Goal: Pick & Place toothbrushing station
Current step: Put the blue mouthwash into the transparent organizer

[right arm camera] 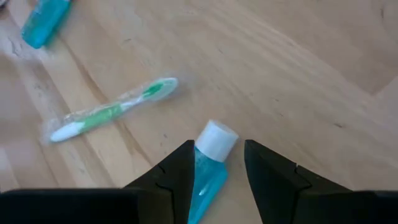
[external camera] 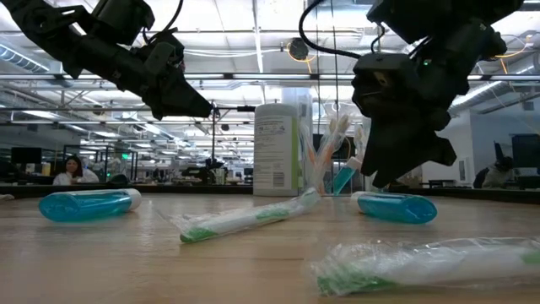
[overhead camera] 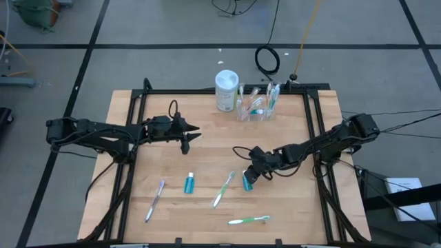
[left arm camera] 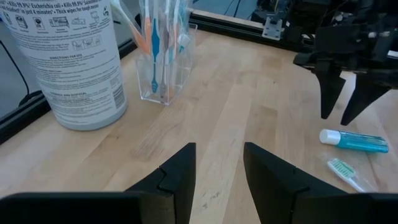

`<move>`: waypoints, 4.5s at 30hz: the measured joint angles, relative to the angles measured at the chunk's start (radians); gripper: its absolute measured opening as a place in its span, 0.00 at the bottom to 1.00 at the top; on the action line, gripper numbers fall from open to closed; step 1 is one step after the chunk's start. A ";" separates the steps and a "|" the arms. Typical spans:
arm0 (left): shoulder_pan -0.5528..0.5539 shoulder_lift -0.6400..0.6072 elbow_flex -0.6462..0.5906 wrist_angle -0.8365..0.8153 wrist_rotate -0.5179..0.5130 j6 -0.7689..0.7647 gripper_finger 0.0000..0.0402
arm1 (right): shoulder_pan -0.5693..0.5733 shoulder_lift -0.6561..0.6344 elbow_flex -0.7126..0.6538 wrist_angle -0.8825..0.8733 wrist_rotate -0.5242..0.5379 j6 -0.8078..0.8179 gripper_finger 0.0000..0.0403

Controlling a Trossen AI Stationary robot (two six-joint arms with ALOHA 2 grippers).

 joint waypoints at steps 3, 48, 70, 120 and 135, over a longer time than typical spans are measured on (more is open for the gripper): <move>0.000 0.000 0.000 0.001 0.000 0.000 0.34 | 0.000 0.019 -0.011 0.033 0.001 0.019 0.33; 0.000 0.000 0.001 0.007 0.000 -0.002 0.34 | -0.105 -0.076 -0.015 0.257 0.173 -0.567 0.21; 0.001 0.000 0.001 0.114 -0.045 -0.003 0.34 | -0.276 -0.191 -0.125 0.686 0.731 -1.186 0.24; 0.001 0.000 0.001 0.137 -0.046 0.011 0.34 | -0.678 0.011 -0.261 1.130 0.463 -0.932 0.24; 0.001 0.000 0.001 0.137 -0.046 0.008 0.34 | -0.677 0.203 -0.261 1.404 0.461 -1.130 0.24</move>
